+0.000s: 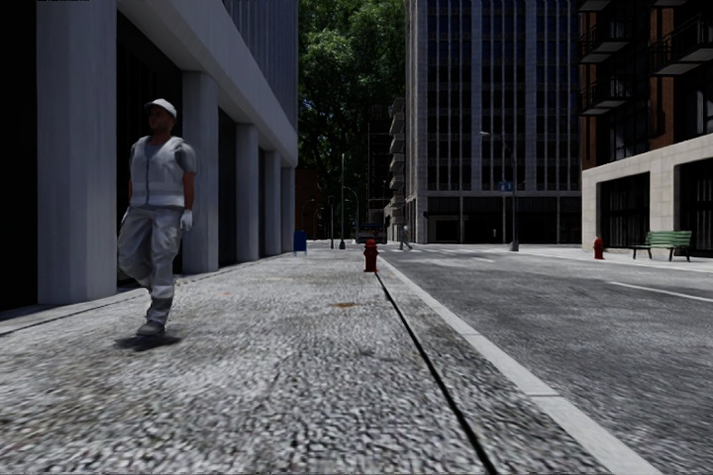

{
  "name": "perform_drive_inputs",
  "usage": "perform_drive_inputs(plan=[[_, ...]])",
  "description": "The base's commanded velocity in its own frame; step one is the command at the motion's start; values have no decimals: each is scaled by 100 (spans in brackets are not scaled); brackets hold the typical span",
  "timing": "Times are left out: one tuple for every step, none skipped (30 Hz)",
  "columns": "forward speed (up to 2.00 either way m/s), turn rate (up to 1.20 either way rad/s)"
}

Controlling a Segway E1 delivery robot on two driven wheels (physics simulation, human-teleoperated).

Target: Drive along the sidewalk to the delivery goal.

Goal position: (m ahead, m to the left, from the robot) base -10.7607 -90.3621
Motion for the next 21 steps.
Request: perform_drive_inputs(plan=[[200, 0], [200, 0], [200, 0], [200, 0], [200, 0], [200, 0], [200, 0], [200, 0], [200, 0], [200, 0], [200, 0], [200, 0], [200, 0], [200, 0], [200, 0], [200, 0], [200, 0], [200, 0], [200, 0], [200, 0], [200, 0]])
